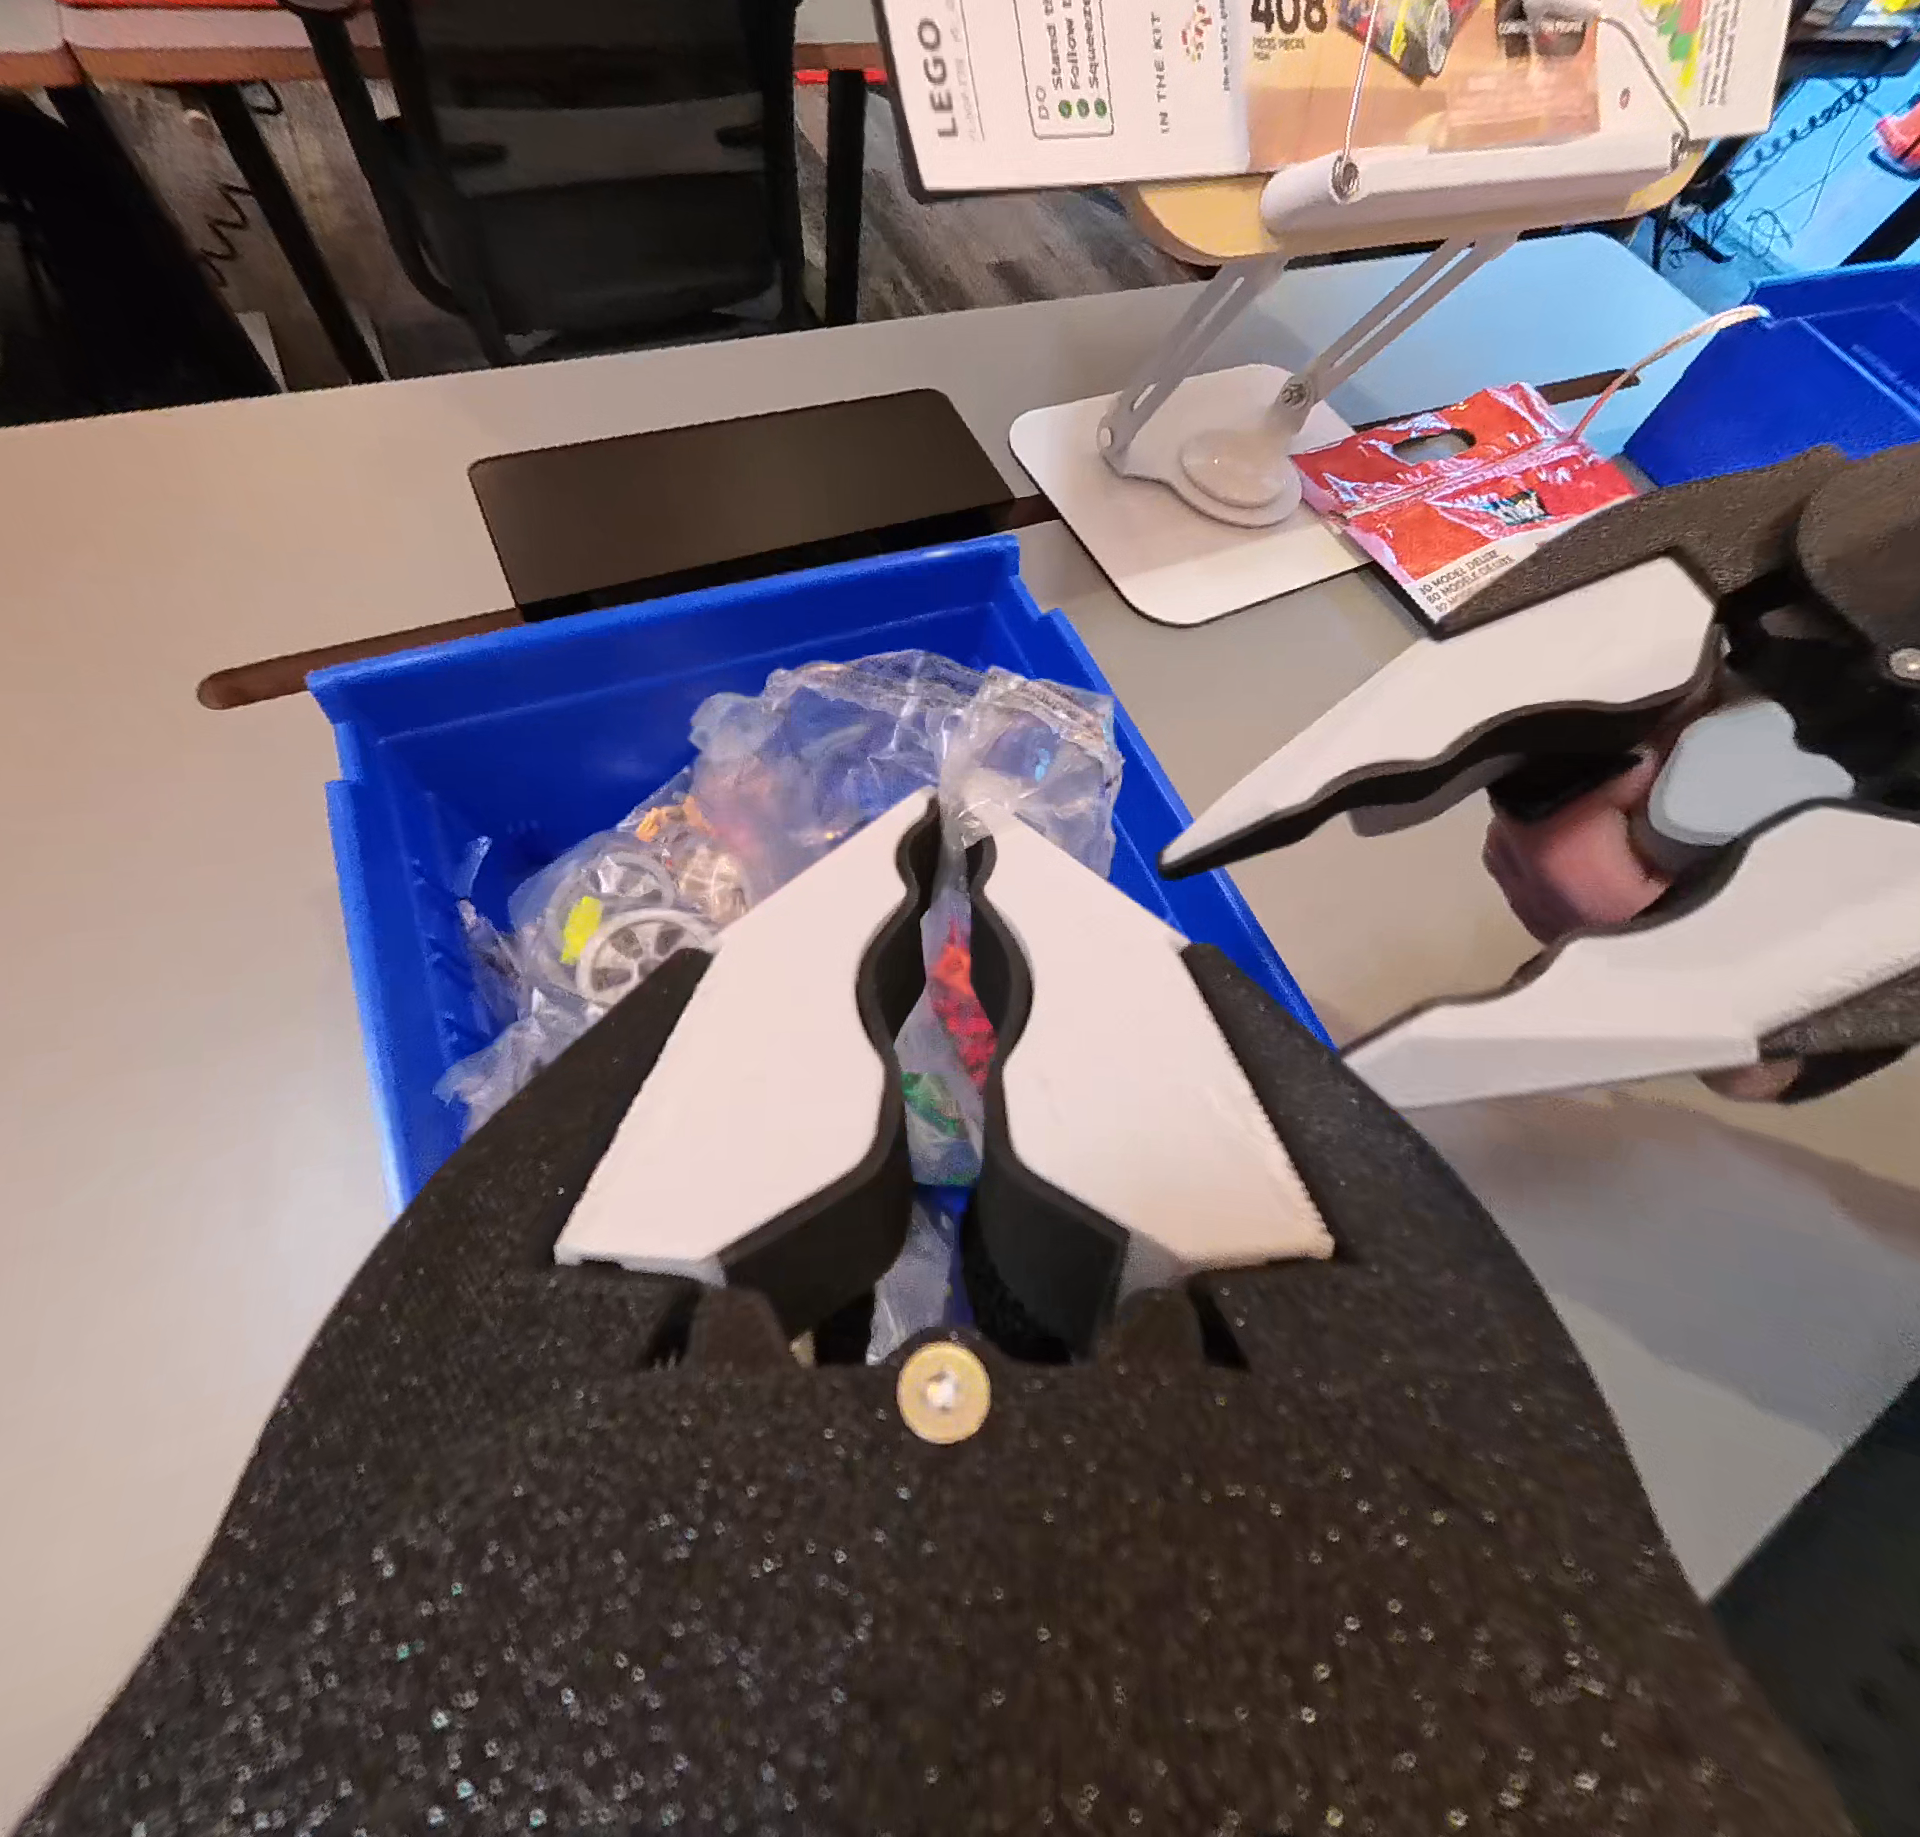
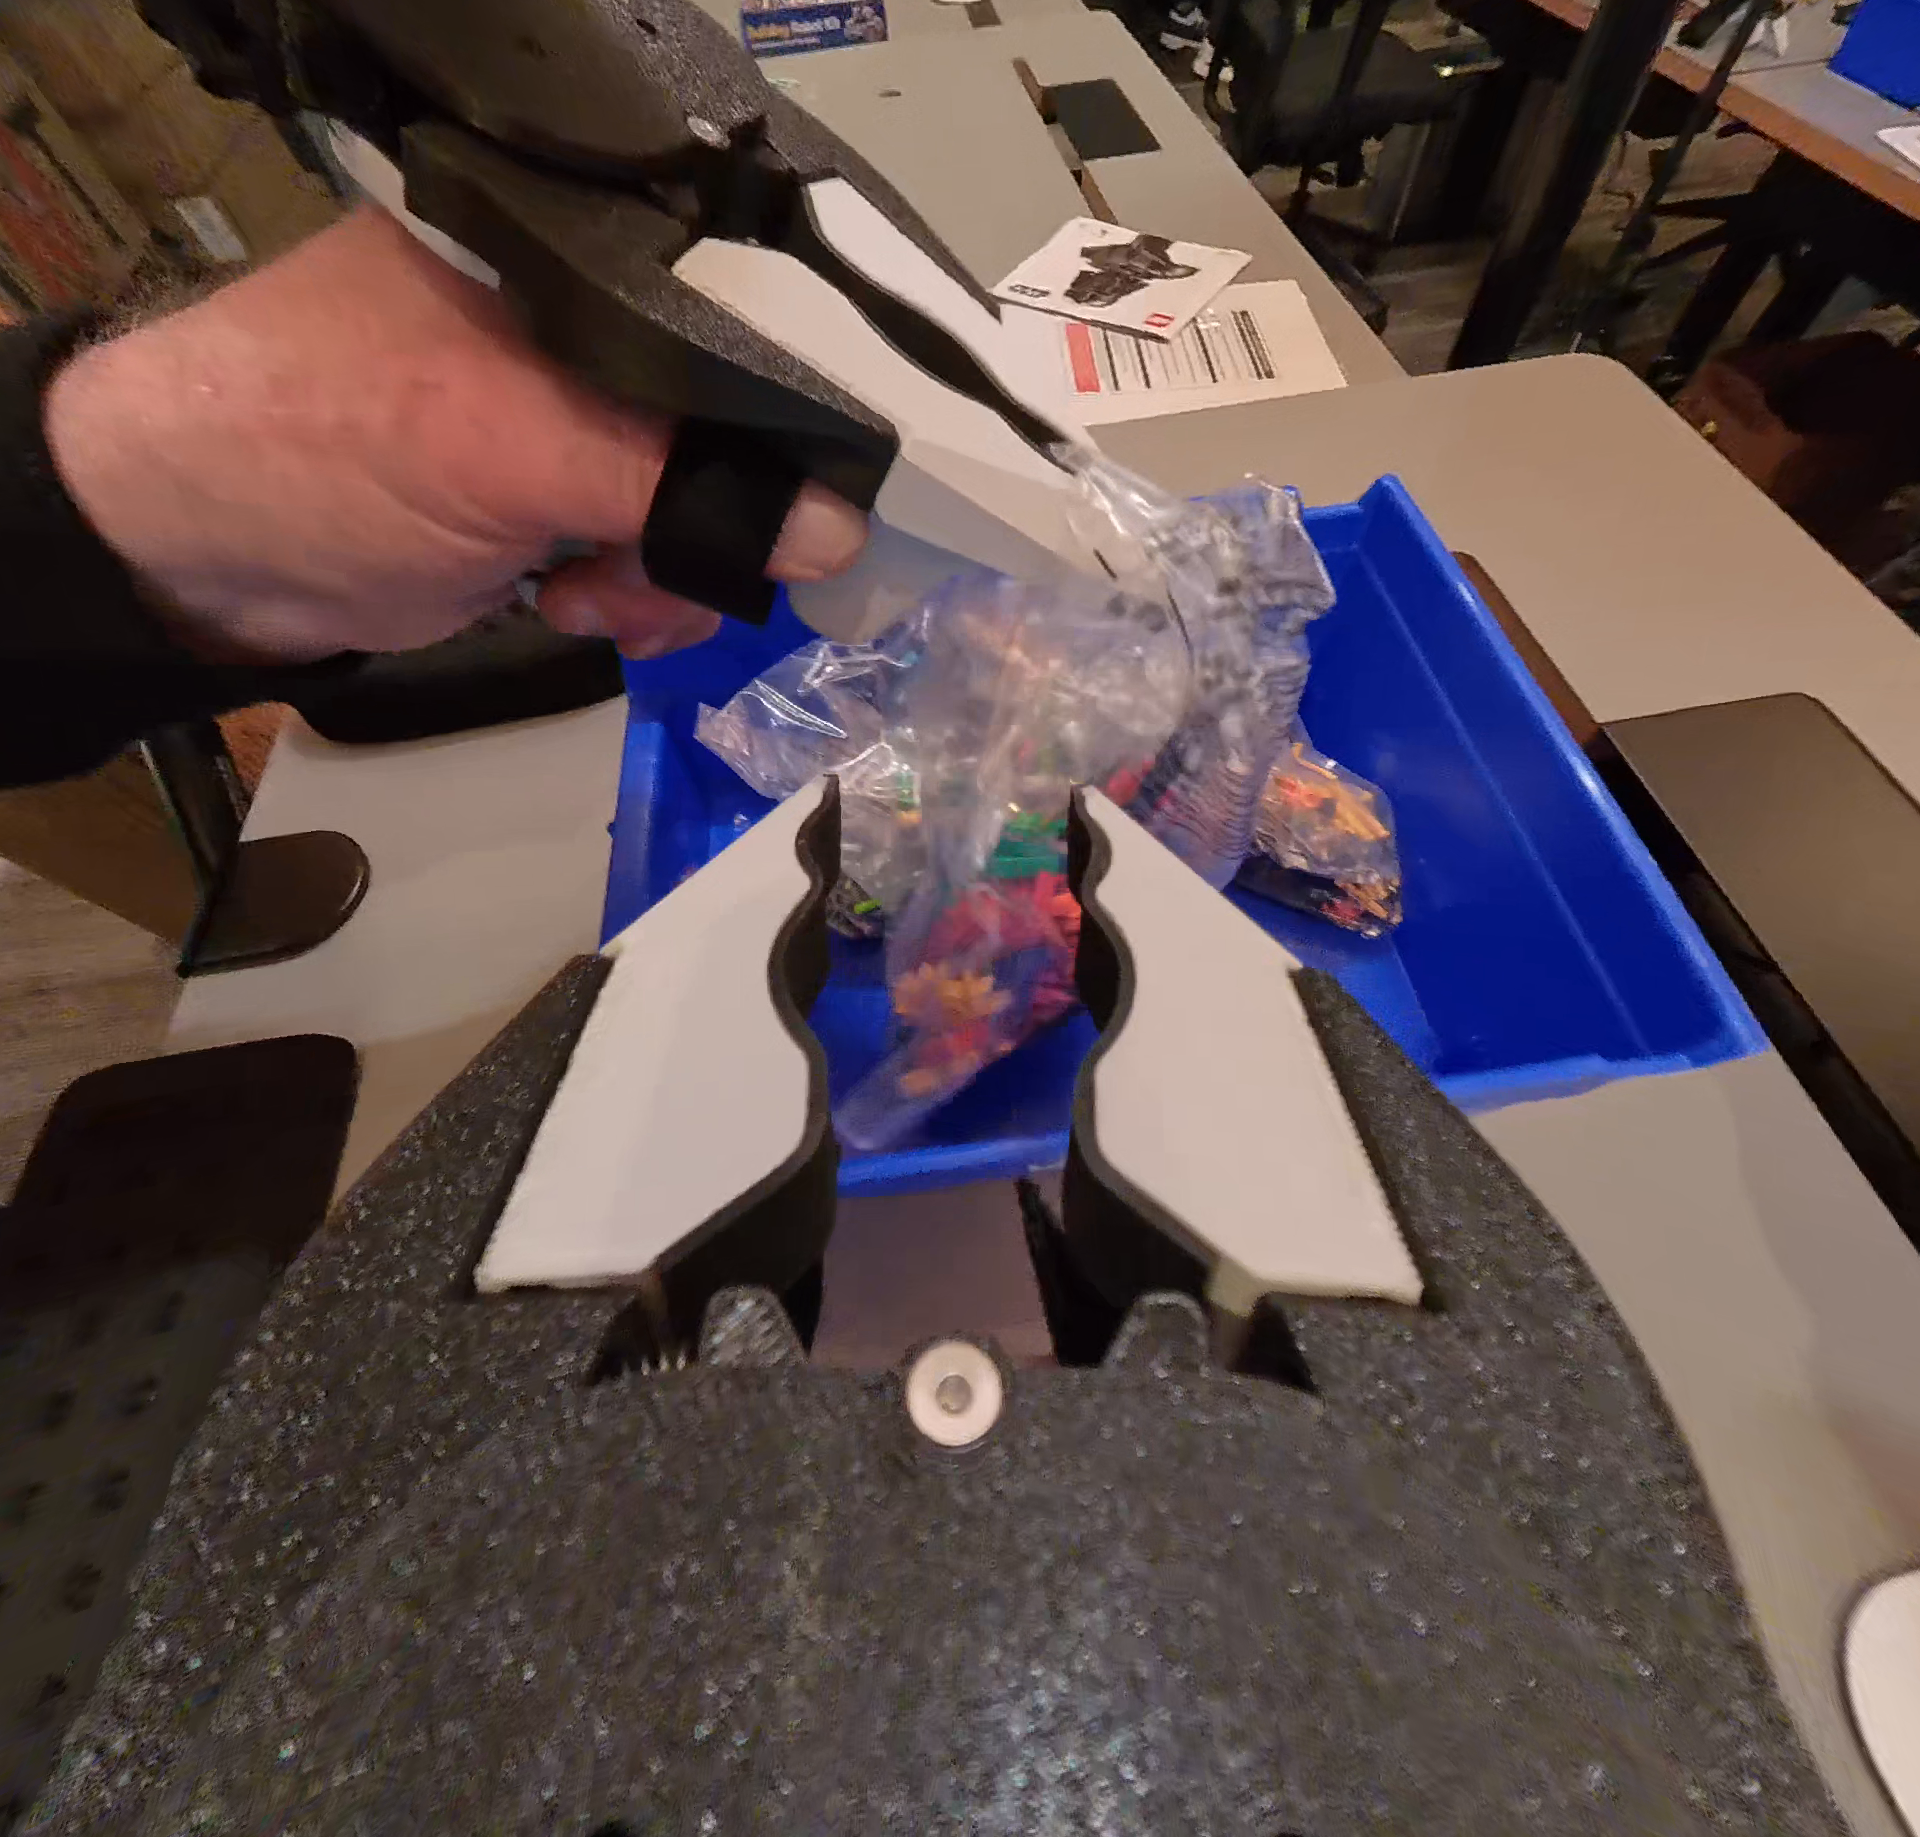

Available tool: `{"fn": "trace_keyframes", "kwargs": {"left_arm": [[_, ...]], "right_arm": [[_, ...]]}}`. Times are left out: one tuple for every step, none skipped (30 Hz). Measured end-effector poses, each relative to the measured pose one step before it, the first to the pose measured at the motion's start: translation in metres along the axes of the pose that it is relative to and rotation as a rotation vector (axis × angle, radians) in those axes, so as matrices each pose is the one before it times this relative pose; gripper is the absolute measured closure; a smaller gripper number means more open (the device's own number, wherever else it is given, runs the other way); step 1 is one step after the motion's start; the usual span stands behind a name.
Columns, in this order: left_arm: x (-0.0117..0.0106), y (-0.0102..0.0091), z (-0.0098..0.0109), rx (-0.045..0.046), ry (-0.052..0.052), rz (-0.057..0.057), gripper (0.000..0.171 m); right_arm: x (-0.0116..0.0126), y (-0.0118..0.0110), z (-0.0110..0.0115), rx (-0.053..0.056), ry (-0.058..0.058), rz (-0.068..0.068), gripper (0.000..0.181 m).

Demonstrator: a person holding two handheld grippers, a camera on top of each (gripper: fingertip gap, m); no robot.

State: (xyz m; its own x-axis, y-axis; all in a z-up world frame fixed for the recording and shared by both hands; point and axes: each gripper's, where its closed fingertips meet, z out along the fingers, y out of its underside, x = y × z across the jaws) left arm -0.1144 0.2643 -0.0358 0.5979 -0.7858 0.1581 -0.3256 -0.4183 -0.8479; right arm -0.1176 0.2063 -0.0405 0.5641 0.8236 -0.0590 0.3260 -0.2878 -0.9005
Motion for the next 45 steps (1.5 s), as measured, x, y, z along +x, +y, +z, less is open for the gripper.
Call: {"fn": "trace_keyframes", "kwargs": {"left_arm": [[0.00158,0.00178,0.00082,-0.00450,-0.0010,-0.0020,0.171],[0.00270,0.00085,0.00075,0.00045,0.0093,-0.0064,0.171],[0.00374,0.00067,0.00077,0.00008,0.0162,-0.0055,0.171],[0.00260,0.00056,0.00060,-0.00230,0.0069,-0.0011,0.171],[0.00203,-0.00020,0.00041,-0.00096,0.0025,0.0039,0.171],[0.00240,-0.00028,0.00072,-0.00235,0.0060,0.0034,0.171],[0.00161,0.00007,0.00094,-0.00427,0.0034,0.0059,0.171],[0.00090,-0.00032,0.00052,-0.00004,0.0017,0.0057,0.171],[0.00149,-0.00047,0.00034,0.00296,0.0123,-0.0023,0.171],[0.00076,-0.00098,0.00016,0.00692,0.0123,-0.0060,0.171],[0.00027,-0.00246,-0.00057,0.01575,0.0041,0.0018,0.171],[0.00235,-0.00138,0.00005,0.00603,0.0118,0.0089,0.171],[0.00142,0.00041,0.00129,-0.00932,0.0017,0.0096,0.171],[-0.00073,0.00133,0.00141,-0.01254,-0.0110,0.0169,0.171],[0.00194,-0.00134,0.00018,0.00741,0.0105,0.0000,0.171],[0.00089,-0.00082,-0.00045,0.00629,0.0107,-0.0131,0.171],[-0.00028,-0.00060,-0.00080,0.01041,0.0104,-0.0117,0.171],[0.00028,-0.00005,-0.00041,0.00669,0.0143,-0.0182,0.171],[-0.00025,0.00004,-0.00012,0.00369,0.0008,-0.0011,0.171],[-0.00040,-0.00040,-0.00016,0.00535,-0.0088,0.0115,0.171],[-0.00018,-0.00062,-0.00011,0.00373,-0.0036,0.0057,0.171],[-0.00138,-0.00251,-0.00063,0.01441,-0.0054,-0.0089,0.171],[-0.00138,-0.00074,-0.00015,0.00380,0.0031,-0.0048,0.171],[-0.00313,-0.00043,0.00020,0.00631,-0.0039,-0.0093,0.171],[-0.00340,-0.00231,0.00010,0.01737,-0.0007,-0.0316,0.171],[-0.00267,0.00052,0.00160,-0.00346,0.0015,-0.0096,0.171],[-0.00245,0.00077,0.00199,-0.00029,-0.0024,0.0017,0.171],[-0.00111,-0.00070,0.00170,0.01147,0.0095,-0.0301,0.171],[-0.00124,0.00075,0.00169,0.00349,0.0059,-0.0116,0.171],[-0.00200,0.00058,0.00074,0.00145,-0.0070,0.0073,0.171],[-0.00064,-0.00003,0.00089,0.00661,0.0026,-0.0171,0.171],[0.00025,0.00128,0.00207,-0.00063,0.0102,-0.0159,0.171],[-0.00242,0.00096,0.00162,-0.00170,-0.0161,0.0124,0.171],[-0.00033,0.00013,0.00122,0.00351,-0.0004,-0.0089,0.171],[0.00051,-0.00384,0.00025,0.02425,0.0125,-0.0228,0.171],[-0.00256,-0.00383,-0.00011,0.01240,-0.0106,0.0045,0.171],[-0.00221,-0.00300,0.00020,0.00500,-0.0044,-0.0009,0.171],[-0.00334,0.00285,0.00177,-0.01476,0.0003,-0.0067,0.171],[-0.00487,0.00824,0.00239,-0.02196,-0.0043,0.0007,0.171],[-0.00204,0.00499,0.00156,-0.00821,0.0106,-0.0227,0.171],[-0.00296,-0.00153,-0.00098,0.00026,-0.0185,0.0122,0.171],[-0.00150,-0.00326,-0.00188,-0.00124,-0.0198,0.0396,0.171],[-0.00132,0.00076,0.00008,-0.01034,-0.0077,0.0213,0.171],[-0.00010,0.00603,0.00174,-0.03059,0.0091,0.0098,0.171],[0.00134,0.00547,0.00079,-0.03308,0.0224,0.0036,0.171]], "right_arm": [[-0.00331,-0.00127,0.00363,0.0014,-0.0100,-0.0098,0.140],[-0.00178,0.00020,0.00416,-0.0093,-0.0063,-0.0065,0.140],[0.00173,0.00137,0.00459,-0.0156,0.0076,-0.0031,0.138],[0.00322,0.00183,0.00480,-0.0138,0.0095,-0.0061,0.135],[0.00237,0.00175,0.00500,-0.0104,-0.0012,-0.0063,0.136],[0.00139,0.00061,0.00437,-0.0051,-0.0060,-0.0072,0.136],[-0.00014,-0.00172,0.00264,0.0052,-0.0086,-0.0212,0.139],[-0.00046,-0.00273,0.00134,0.0053,-0.0069,-0.0285,0.147],[0.00120,-0.00132,0.00117,-0.0078,0.0006,-0.0247,0.150],[0.00155,0.00013,0.00131,-0.0140,-0.0007,-0.0205,0.160],[-0.00037,0.00006,0.00193,-0.0090,-0.0123,-0.0174,0.168],[-0.00106,0.00061,0.00284,-0.0095,-0.0088,-0.0214,0.177],[-0.00033,0.00226,0.00392,-0.0208,0.0030,-0.0249,0.180],[0.00016,0.00235,0.00380,-0.0217,0.0066,-0.0243,0.181],[0.00106,0.00191,0.00245,-0.0199,0.0119,-0.0249,0.181],[0.00078,0.00055,0.00094,-0.0142,0.0065,-0.0151,0.181],[-0.00038,-0.00015,0.00048,-0.0075,-0.0059,-0.0063,0.181],[-0.00035,0.00071,0.00076,-0.0086,-0.0055,-0.0149,0.181],[-0.00069,0.00072,0.00078,-0.0081,-0.0103,-0.0144,0.181],[-0.00073,0.00067,0.00024,-0.0071,-0.0170,-0.0084,0.181],[-0.00059,0.00089,0.00003,-0.0066,-0.0169,-0.0111,0.181],[-0.00103,0.00009,-0.00035,0.0009,-0.0220,-0.0017,0.181],[-0.00193,0.00005,-0.00060,0.0011,-0.0298,0.0027,0.181],[-0.00164,0.00008,-0.00034,0.0010,-0.0207,-0.0048,0.181],[-0.00073,0.00001,0.00030,0.0001,-0.0070,-0.0035,0.181],[-0.00159,0.00074,0.00073,-0.0090,-0.0066,-0.0083,0.181],[-0.00170,0.00076,0.00086,-0.0122,-0.0058,-0.0146,0.181],[-0.00125,0.00087,0.00079,-0.0100,-0.0025,-0.0125,0.181],[-0.00237,0.00093,0.00076,-0.0064,-0.0144,-0.0033,0.181],[-0.00232,0.00175,0.00116,-0.0076,-0.0140,-0.0029,0.181],[-0.00211,0.00153,0.00126,-0.0089,-0.0074,-0.0111,0.181],[-0.00194,0.00102,0.00128,-0.0088,-0.0076,-0.0070,0.181],[-0.00173,0.00163,0.00176,-0.0122,-0.0060,-0.0074,0.181],[-0.00061,-0.00006,0.00061,-0.0040,0.0013,-0.0130,0.181],[0.00234,-0.00161,-0.00114,0.0071,0.0085,-0.0018,0.181],[0.00170,-0.00202,-0.00144,0.0150,-0.0058,0.0198,0.181],[0.00115,-0.00173,-0.00017,0.0126,-0.0014,0.0159,0.181],[-0.00048,0.00118,0.00202,-0.0130,0.0106,-0.0086,0.181],[-0.00371,0.00419,0.00390,-0.0328,0.0022,-0.0215,0.181],[-0.00311,0.00264,0.00243,-0.0116,-0.0052,-0.0061,0.181],[-0.00080,-0.00063,-0.00031,0.0168,-0.0060,0.0181,0.181],[-0.00018,-0.00211,-0.00259,0.0220,-0.0033,0.0169,0.181],[-0.00052,-0.00073,-0.00266,0.0074,-0.0004,0.0055,0.181],[-0.00074,0.00173,-0.00219,-0.0045,-0.0019,0.0030,0.181],[0.00047,0.00104,-0.00355,0.0060,0.0046,0.0176,0.181]]}}
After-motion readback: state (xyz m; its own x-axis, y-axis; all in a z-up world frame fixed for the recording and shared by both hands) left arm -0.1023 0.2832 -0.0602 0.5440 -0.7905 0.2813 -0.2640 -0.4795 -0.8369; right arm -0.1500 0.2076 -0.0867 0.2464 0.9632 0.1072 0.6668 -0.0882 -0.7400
